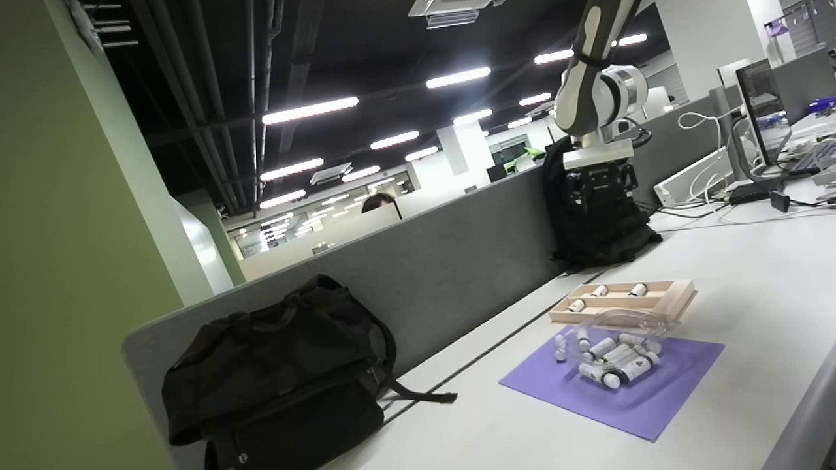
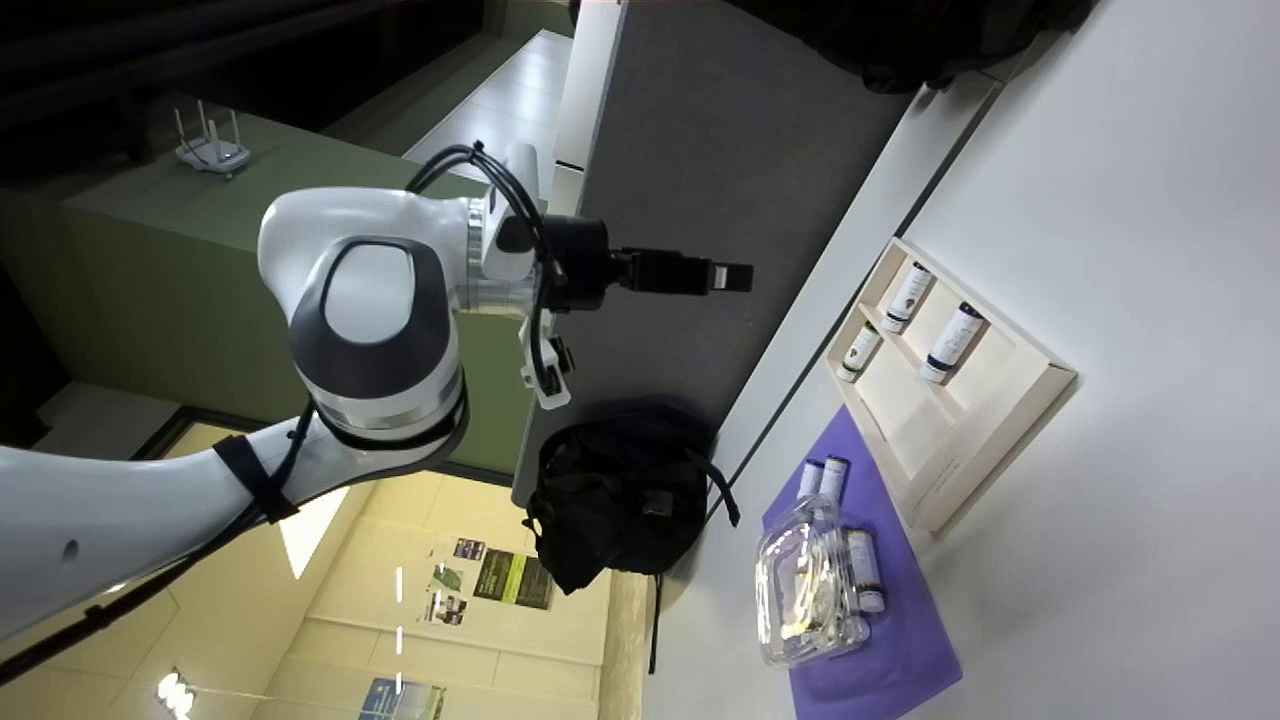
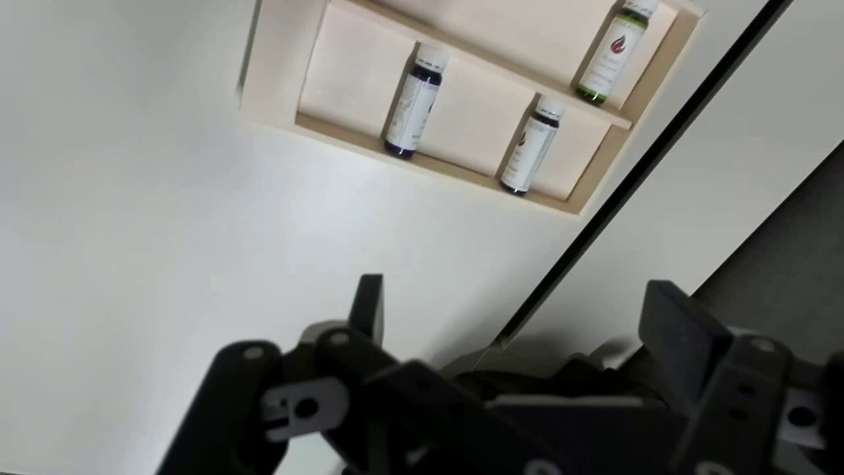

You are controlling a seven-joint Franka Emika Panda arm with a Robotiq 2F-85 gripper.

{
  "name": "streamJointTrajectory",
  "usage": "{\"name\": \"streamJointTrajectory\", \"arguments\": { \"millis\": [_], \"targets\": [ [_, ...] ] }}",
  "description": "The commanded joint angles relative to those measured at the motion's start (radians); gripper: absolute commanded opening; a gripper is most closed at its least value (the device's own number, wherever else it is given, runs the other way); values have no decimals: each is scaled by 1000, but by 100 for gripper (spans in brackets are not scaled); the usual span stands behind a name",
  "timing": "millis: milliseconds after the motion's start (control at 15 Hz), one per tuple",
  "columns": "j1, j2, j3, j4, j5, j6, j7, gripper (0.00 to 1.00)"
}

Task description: Remove the bottle from the top right part of the segment tray and put it on the table

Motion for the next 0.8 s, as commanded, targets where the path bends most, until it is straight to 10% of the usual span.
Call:
{"name": "streamJointTrajectory", "arguments": {
  "millis": [0,733],
  "targets": [
    [-4,1,-7,-3,4,2,-5,100],
    [-10,193,-29,61,146,58,176,100]
  ]
}}
